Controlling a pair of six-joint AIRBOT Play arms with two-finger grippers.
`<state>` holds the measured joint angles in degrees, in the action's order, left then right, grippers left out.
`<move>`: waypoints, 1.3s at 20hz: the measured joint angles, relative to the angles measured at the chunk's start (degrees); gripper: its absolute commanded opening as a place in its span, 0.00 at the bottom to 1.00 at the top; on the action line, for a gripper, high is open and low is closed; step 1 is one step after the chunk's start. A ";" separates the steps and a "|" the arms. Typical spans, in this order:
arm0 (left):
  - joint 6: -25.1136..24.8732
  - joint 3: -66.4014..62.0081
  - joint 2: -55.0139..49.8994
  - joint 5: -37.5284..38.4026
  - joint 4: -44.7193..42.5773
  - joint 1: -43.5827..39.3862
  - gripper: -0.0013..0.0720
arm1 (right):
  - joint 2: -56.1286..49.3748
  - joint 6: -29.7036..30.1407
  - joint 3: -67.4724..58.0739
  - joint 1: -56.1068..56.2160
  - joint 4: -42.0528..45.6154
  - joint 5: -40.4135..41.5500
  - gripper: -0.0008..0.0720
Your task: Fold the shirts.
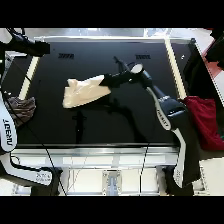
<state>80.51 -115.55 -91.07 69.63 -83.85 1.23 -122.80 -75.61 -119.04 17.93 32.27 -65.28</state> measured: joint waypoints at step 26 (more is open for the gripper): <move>0.02 0.44 -4.04 4.42 -0.42 -0.02 0.03 | 65.13 -4.96 42.32 -64.63 52.57 -26.18 0.03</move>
<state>80.53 -115.11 -95.11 74.04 -84.27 1.21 -57.67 -80.58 -76.73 -46.70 84.84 -91.46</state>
